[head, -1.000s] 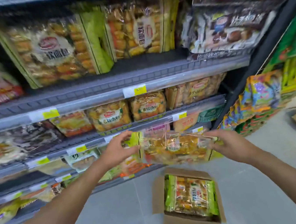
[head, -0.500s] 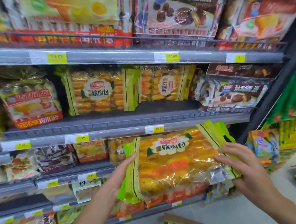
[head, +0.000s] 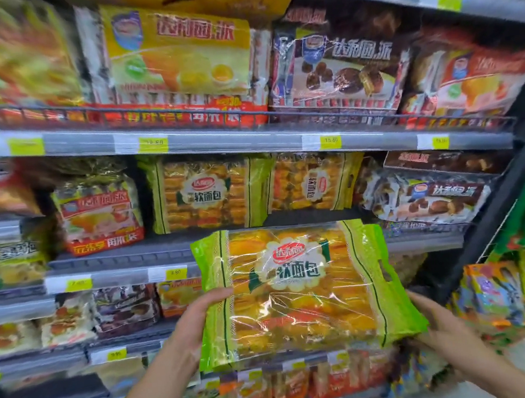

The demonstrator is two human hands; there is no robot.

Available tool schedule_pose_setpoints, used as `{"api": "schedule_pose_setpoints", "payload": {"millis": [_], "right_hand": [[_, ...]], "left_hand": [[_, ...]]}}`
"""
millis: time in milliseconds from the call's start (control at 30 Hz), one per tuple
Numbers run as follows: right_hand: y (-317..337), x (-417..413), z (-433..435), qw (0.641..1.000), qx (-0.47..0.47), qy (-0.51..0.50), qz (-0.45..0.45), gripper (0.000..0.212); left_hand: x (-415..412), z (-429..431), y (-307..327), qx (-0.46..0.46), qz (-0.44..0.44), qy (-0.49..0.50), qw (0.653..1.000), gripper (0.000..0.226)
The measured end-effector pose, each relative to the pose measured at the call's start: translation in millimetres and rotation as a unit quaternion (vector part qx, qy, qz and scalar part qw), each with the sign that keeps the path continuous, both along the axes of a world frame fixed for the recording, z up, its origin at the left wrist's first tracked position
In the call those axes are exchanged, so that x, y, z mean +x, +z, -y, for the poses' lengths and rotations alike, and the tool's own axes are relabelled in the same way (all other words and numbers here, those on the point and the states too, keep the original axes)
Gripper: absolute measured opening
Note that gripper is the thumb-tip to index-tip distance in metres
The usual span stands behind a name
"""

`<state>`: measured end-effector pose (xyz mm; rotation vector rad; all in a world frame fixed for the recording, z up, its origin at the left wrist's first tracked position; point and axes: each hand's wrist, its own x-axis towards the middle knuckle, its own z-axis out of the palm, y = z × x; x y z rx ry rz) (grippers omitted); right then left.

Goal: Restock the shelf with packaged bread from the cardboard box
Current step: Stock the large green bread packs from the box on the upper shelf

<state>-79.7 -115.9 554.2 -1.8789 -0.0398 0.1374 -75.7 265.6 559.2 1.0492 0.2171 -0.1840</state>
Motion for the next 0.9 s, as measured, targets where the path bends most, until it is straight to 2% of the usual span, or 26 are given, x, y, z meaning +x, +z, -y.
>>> {"api": "schedule_pose_setpoints", "payload": {"millis": [67, 100, 133, 200, 300, 333, 400, 433, 500, 567, 600, 667, 767, 833, 900], "right_hand": [[5.2, 8.8, -20.8, 0.966, 0.217, -0.021, -0.137, 0.049], [13.9, 11.0, -35.8, 0.944, 0.279, -0.013, -0.176, 0.046], [19.3, 13.8, -48.2, 0.933, 0.299, -0.004, -0.199, 0.046], [29.6, 17.5, -77.2, 0.937, 0.273, 0.003, -0.216, 0.042], [28.1, 29.9, -116.4, 0.955, 0.193, 0.018, -0.226, 0.054], [28.4, 31.1, -129.1, 0.960, 0.168, 0.030, -0.222, 0.058], [21.2, 37.7, -146.4, 0.971, 0.116, 0.035, -0.205, 0.080], [17.5, 39.8, -153.6, 0.978, 0.081, 0.044, -0.186, 0.082], [17.5, 41.6, -170.0, 0.983, 0.045, 0.066, -0.163, 0.087], [16.6, 46.3, -180.8, 0.986, 0.018, 0.062, -0.152, 0.123], [15.7, 48.9, -184.3, 0.988, 0.011, 0.065, -0.142, 0.138], [15.0, 52.0, -193.1, 0.990, 0.006, 0.062, -0.125, 0.148], [17.3, 57.1, -202.8, 0.994, 0.012, 0.059, -0.094, 0.149], [21.8, 60.9, -210.6, 0.996, 0.019, 0.054, -0.070, 0.146], [24.1, 67.1, -217.4, 0.996, 0.038, 0.051, -0.060, 0.138]], "left_hand": [[-16.2, -10.7, 23.2, 0.029, 0.003, 0.016, 0.999, 0.025], [-12.3, -24.9, 11.3, 0.038, -0.004, 0.015, 0.999, 0.030], [-2.3, -43.0, -7.2, 0.025, -0.012, 0.011, 1.000, 0.038], [6.5, -73.5, -28.7, 0.013, -0.037, 0.008, 0.999, 0.057], [6.7, -112.0, -45.4, 0.041, -0.026, 0.015, 0.999, 0.080], [-3.3, -117.0, -35.9, 0.059, -0.016, 0.010, 0.998, 0.075], [-17.6, -121.6, -13.7, 0.050, -0.020, -0.003, 0.999, 0.050], [-21.6, -126.5, -8.5, 0.057, -0.022, -0.018, 0.998, 0.051], [-26.7, -142.6, -1.2, 0.098, 0.002, -0.038, 0.994, 0.089], [-27.3, -163.3, -2.2, 0.134, -0.004, -0.022, 0.991, 0.126], [-25.9, -172.3, -3.1, 0.148, 0.006, -0.014, 0.989, 0.133], [-28.5, -180.7, 5.8, 0.155, 0.006, -0.021, 0.988, 0.130], [-24.7, -187.5, 14.8, 0.184, 0.005, -0.029, 0.982, 0.106], [-13.1, -199.7, 3.2, 0.227, 0.027, -0.005, 0.973, 0.105], [-0.5, -208.4, -4.5, 0.261, 0.047, 0.021, 0.964, 0.115]]}}
